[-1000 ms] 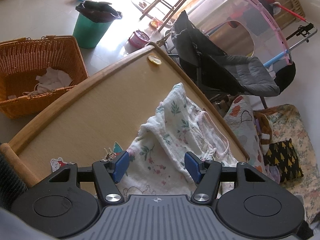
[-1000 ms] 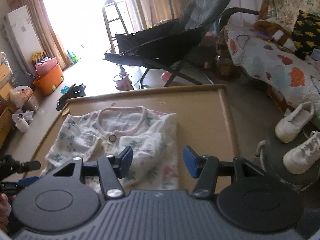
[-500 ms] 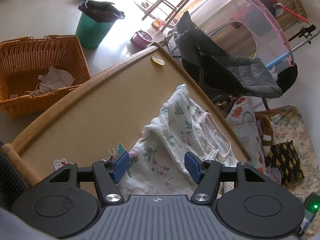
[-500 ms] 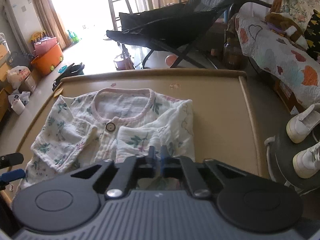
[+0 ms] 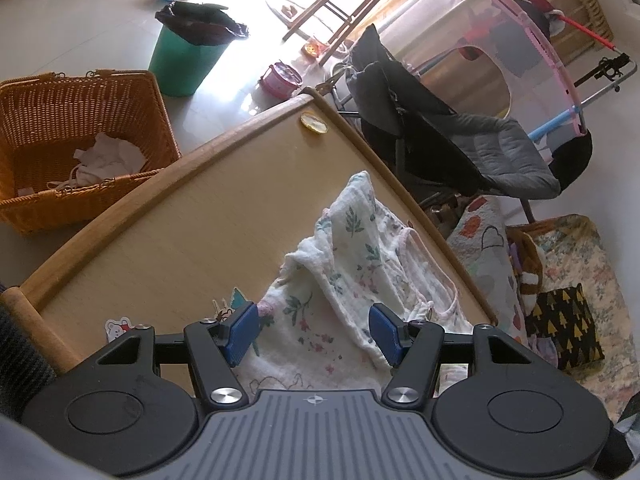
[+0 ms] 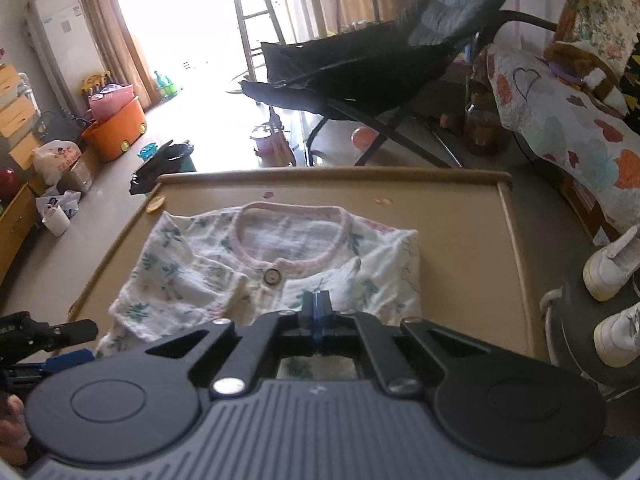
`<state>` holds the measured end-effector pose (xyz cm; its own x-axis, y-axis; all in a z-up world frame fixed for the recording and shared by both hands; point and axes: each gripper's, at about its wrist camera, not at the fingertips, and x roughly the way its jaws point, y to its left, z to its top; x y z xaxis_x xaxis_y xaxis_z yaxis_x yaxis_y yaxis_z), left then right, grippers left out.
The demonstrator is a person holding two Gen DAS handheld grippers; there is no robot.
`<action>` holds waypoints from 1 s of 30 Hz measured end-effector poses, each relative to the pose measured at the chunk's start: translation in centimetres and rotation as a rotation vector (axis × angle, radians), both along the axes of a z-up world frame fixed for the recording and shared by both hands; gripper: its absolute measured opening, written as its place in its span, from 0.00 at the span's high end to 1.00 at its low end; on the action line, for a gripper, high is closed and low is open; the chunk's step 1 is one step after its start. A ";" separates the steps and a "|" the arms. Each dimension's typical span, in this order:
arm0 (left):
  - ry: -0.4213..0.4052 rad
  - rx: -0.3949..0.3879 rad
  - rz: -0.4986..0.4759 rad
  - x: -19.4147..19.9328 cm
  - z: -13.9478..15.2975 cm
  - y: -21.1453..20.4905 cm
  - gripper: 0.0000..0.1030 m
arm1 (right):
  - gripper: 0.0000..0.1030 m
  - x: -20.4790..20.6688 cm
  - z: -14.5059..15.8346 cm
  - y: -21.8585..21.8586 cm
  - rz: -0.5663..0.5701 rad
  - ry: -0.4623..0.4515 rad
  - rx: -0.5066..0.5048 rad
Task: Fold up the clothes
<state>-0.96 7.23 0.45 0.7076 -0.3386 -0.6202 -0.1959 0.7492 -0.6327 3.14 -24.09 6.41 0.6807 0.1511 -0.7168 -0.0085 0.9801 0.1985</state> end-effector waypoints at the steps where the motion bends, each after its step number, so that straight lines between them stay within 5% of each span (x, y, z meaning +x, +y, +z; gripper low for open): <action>1: -0.002 -0.001 0.002 0.0 0.0 0.0 0.39 | 1.00 0.1 0.1 0.2 0.004 -0.003 0.001; 30: -0.003 -0.028 0.086 -0.5 0.8 1.1 0.39 | 1.00 3.1 -1.7 5.6 0.094 0.060 -0.006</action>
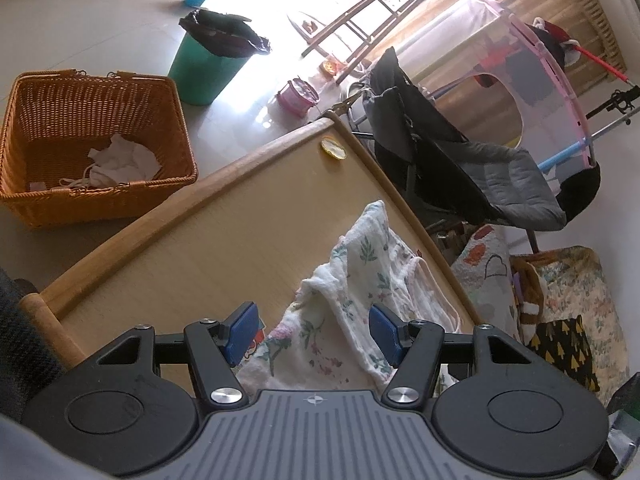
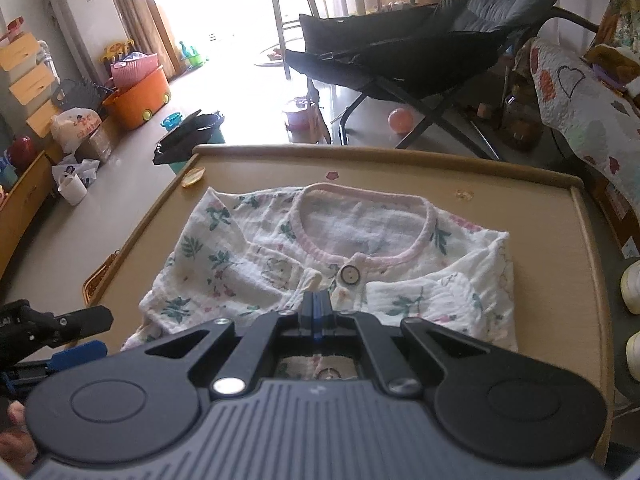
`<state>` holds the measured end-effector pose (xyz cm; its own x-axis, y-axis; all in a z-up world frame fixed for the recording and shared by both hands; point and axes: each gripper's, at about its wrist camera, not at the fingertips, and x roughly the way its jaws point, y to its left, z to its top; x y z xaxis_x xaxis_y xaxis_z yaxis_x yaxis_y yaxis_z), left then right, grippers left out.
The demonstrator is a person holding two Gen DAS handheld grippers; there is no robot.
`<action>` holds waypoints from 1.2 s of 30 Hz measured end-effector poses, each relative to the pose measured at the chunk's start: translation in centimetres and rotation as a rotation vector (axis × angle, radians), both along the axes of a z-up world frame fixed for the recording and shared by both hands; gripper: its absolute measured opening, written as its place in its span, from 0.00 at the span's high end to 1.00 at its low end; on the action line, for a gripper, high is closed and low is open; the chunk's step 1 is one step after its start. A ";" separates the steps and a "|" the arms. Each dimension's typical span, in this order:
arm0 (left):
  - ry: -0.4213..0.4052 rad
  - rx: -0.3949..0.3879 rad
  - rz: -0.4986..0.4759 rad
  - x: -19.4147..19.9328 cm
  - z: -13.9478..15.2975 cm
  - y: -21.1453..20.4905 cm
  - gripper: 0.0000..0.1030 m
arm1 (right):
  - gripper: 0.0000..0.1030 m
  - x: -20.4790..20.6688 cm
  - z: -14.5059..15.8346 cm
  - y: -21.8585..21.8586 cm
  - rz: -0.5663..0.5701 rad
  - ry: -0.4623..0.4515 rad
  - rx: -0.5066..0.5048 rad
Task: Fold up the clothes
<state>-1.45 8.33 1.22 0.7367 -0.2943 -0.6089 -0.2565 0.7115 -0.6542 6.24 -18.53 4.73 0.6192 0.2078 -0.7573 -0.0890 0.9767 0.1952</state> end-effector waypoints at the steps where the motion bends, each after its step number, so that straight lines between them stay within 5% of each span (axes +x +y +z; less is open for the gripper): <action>1: 0.001 -0.001 0.001 0.0 0.0 0.0 0.39 | 1.00 0.1 -0.1 0.1 0.003 0.005 -0.001; 24: 0.010 -0.004 0.010 0.0 -0.2 0.3 0.39 | 0.97 0.5 -2.6 1.4 0.027 0.076 0.009; 27: 0.012 0.000 0.013 0.0 -0.2 0.4 0.39 | 0.92 0.4 -2.2 1.2 0.027 0.058 0.024; 32: 0.010 0.002 0.016 0.0 -0.2 0.6 0.39 | 0.63 -0.5 0.0 0.7 0.020 -0.040 0.040; 36: 0.009 0.017 0.005 0.0 -0.1 0.4 0.39 | 0.58 -1.7 2.3 -1.2 -0.034 -0.128 0.086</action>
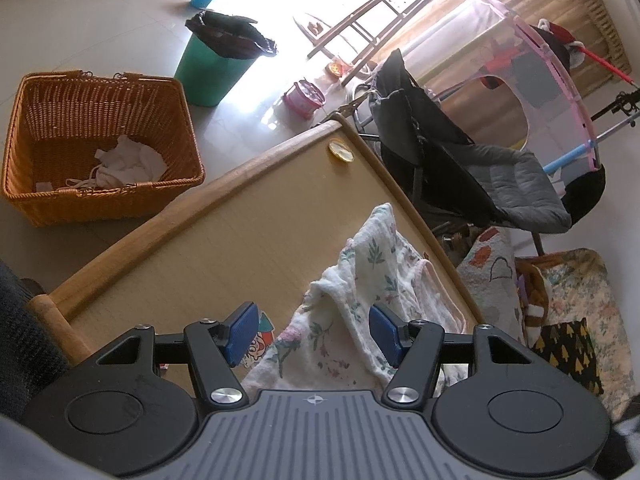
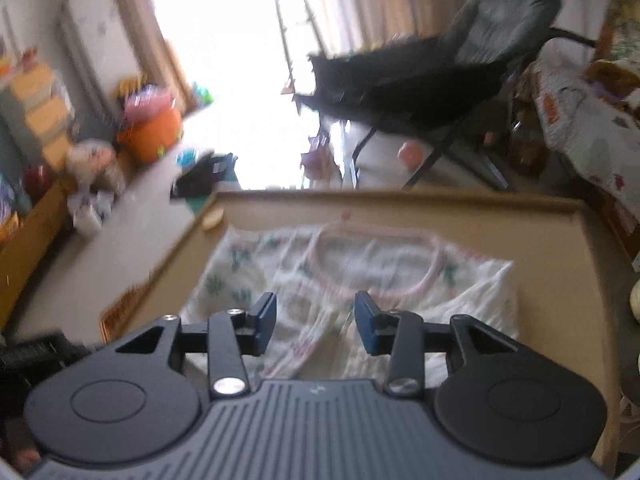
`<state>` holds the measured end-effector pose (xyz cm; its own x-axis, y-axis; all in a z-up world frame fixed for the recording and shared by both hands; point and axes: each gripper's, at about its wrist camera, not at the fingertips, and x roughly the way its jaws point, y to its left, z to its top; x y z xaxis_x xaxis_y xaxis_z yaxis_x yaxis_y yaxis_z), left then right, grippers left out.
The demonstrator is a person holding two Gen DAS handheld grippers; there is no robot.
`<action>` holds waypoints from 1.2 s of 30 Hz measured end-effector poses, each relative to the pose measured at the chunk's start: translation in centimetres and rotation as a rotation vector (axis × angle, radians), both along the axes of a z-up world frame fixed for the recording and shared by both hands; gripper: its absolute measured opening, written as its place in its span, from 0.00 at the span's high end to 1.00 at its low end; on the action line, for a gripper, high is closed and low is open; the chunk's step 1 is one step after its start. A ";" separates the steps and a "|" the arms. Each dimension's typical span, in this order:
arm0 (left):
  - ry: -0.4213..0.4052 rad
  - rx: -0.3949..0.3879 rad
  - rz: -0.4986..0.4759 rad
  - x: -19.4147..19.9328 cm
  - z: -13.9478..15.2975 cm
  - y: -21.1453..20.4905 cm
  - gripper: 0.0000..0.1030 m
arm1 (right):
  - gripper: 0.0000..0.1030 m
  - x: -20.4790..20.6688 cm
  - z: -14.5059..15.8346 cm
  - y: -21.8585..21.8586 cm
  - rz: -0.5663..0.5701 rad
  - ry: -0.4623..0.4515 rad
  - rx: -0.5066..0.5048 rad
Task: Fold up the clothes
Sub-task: 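Grasp the shirt edge by the buttons with the left gripper and fold it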
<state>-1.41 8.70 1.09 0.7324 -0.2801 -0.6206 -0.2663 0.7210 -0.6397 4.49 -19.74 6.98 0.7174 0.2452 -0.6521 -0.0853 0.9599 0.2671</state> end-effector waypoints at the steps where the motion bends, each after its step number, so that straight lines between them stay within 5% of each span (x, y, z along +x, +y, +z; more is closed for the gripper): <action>1: -0.001 0.009 -0.005 0.0 0.1 -0.1 0.39 | 0.57 -0.3 0.5 -0.6 -0.020 -0.017 0.019; 5: -0.018 0.038 -0.039 0.0 0.4 -0.5 0.39 | 0.56 -1.3 1.6 -3.5 -0.093 -0.038 0.082; 13: -0.055 0.071 -0.183 0.4 0.9 -2.9 0.39 | 0.56 -3.5 -0.2 -8.1 -0.200 0.019 0.047; 25: -0.063 0.177 -0.410 2.3 2.1 -12.3 0.39 | 0.61 -6.6 -3.9 -9.0 -0.133 0.100 -0.088; 36: -0.120 0.518 -0.621 6.5 3.7 -24.2 0.39 | 0.61 -7.7 -4.8 -9.2 -0.068 0.091 -0.128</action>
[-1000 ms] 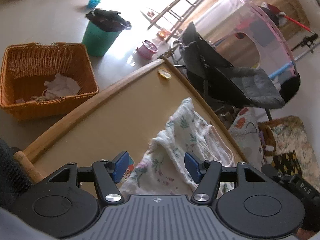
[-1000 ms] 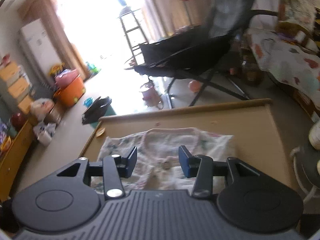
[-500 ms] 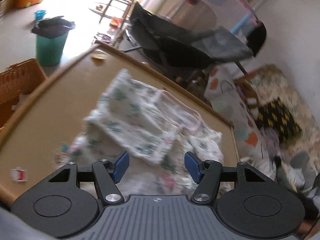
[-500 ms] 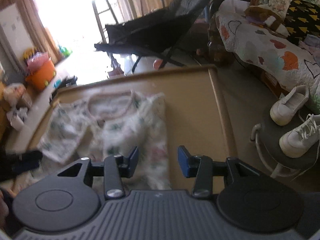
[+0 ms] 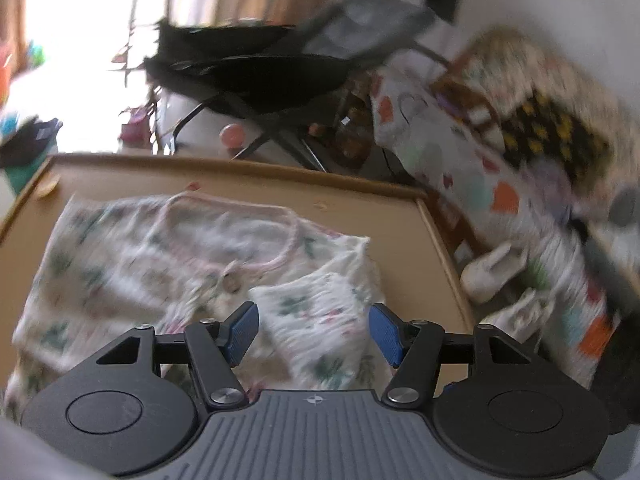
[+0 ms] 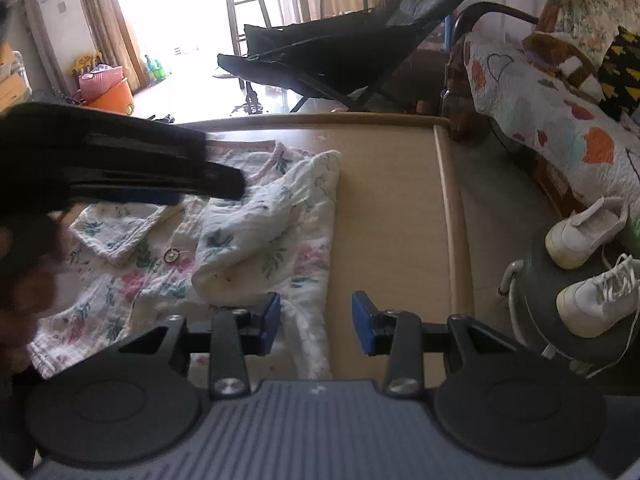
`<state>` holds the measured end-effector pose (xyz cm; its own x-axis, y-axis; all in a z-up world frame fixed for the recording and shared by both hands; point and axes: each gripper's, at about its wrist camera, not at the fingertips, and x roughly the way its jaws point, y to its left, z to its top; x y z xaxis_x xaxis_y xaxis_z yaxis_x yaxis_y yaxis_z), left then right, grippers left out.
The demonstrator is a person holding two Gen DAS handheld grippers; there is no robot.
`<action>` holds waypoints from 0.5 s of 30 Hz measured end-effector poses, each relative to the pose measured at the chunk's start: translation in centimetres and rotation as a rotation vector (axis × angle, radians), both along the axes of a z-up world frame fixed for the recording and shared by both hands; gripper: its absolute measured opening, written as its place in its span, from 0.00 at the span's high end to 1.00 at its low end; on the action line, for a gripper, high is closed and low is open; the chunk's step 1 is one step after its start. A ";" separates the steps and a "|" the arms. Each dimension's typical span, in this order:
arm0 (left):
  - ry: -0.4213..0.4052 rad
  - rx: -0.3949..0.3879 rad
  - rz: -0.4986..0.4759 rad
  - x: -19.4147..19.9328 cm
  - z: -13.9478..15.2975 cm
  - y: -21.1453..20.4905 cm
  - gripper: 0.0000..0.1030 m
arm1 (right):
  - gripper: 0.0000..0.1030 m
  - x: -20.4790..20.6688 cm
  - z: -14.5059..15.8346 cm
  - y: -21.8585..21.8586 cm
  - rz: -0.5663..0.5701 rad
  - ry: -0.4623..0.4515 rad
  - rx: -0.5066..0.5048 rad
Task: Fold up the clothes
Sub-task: 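Grasp the shirt edge by the buttons with the left gripper and fold it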
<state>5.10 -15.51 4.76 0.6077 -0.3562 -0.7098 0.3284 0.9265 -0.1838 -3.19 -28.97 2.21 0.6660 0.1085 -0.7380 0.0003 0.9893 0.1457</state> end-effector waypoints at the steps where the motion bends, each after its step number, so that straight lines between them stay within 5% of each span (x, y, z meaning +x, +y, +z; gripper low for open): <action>1: 0.000 0.045 -0.024 0.2 -0.2 -1.0 0.40 | 0.61 0.0 -0.1 -0.2 -0.001 0.002 0.007; 5: 0.008 0.141 -0.093 0.5 -0.9 -3.4 0.45 | 0.61 -0.1 -0.4 -0.8 -0.011 0.011 0.034; 8: 0.044 0.172 -0.095 1.0 -1.7 -3.9 0.73 | 0.61 0.0 -0.6 -1.0 -0.012 0.014 0.050; 15: 0.029 0.146 -0.059 1.2 -1.6 -3.6 0.92 | 0.61 0.1 -0.8 -1.3 -0.012 0.018 0.066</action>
<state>6.26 -19.12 3.12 0.5674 -0.2829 -0.7733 0.3797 0.9232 -0.0591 -3.12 -30.23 1.39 0.6542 0.1495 -0.7414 0.0151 0.9775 0.2104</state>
